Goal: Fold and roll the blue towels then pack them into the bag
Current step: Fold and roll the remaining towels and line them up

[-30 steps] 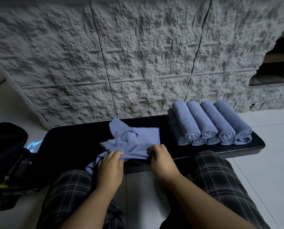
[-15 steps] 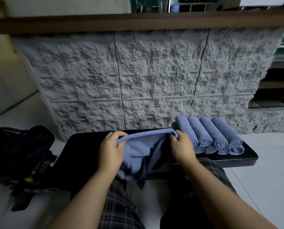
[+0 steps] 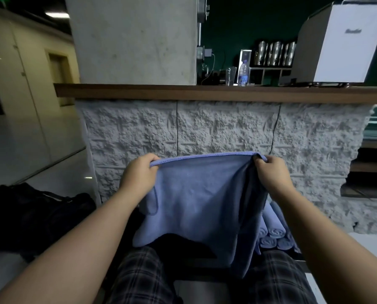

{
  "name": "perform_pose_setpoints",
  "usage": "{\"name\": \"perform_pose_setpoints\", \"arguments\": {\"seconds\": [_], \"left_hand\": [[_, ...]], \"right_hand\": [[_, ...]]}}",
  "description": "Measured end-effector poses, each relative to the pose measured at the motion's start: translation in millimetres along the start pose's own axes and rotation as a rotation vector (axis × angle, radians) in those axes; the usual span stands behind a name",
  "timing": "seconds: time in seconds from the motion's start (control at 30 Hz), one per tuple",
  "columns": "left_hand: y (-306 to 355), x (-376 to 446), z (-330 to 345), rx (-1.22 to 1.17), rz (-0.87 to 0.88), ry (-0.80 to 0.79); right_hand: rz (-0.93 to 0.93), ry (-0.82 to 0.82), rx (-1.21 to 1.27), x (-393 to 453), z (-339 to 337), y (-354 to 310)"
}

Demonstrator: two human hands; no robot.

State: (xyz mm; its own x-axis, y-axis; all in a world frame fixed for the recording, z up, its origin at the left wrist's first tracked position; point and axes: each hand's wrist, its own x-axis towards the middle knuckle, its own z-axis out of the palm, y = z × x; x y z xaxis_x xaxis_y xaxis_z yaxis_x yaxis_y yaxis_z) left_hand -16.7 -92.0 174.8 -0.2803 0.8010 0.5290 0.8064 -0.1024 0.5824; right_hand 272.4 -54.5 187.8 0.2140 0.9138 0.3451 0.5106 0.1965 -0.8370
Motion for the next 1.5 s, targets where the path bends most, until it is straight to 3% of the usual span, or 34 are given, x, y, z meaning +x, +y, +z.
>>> {"name": "perform_pose_setpoints", "arguments": {"seconds": [0.13, 0.23, 0.4, 0.53, 0.67, 0.87, 0.97, 1.27, 1.5], "left_hand": [[4.7, 3.8, -27.2, -0.017, -0.06, 0.034], [8.2, 9.6, -42.9, -0.03, -0.094, 0.007], [46.6, 4.6, -58.0, -0.202, -0.103, -0.127], [99.4, -16.8, -64.3, -0.423, 0.023, -0.219], [135.5, -37.2, -59.5, -0.403, 0.167, -0.312], [129.2, -45.3, -53.3, -0.232, 0.165, -0.107], [117.6, -48.1, -58.6, -0.415, 0.1, -0.044], [97.5, -61.0, -84.6, -0.795, -0.074, 0.137], [72.9, -59.3, -93.4, -0.851, -0.137, 0.254]], "right_hand": [[0.001, 0.03, 0.089, 1.2, -16.2, -19.5], [0.099, 0.039, 0.207, 2.1, -21.4, -31.7], [0.25, -0.108, 0.432, -9.3, -20.1, -58.1], [0.151, -0.26, 0.498, -30.5, -19.2, -84.9], [-0.031, -0.429, 0.529, -56.4, -13.8, -109.6], [-0.313, -0.521, 0.465, -85.3, -10.3, -114.7], [-0.339, -0.431, 0.368, -86.9, -1.3, -99.9], [-0.094, -0.337, 0.339, -80.8, 13.3, -43.9], [0.031, -0.205, 0.197, -73.6, 21.1, -16.2]]}}
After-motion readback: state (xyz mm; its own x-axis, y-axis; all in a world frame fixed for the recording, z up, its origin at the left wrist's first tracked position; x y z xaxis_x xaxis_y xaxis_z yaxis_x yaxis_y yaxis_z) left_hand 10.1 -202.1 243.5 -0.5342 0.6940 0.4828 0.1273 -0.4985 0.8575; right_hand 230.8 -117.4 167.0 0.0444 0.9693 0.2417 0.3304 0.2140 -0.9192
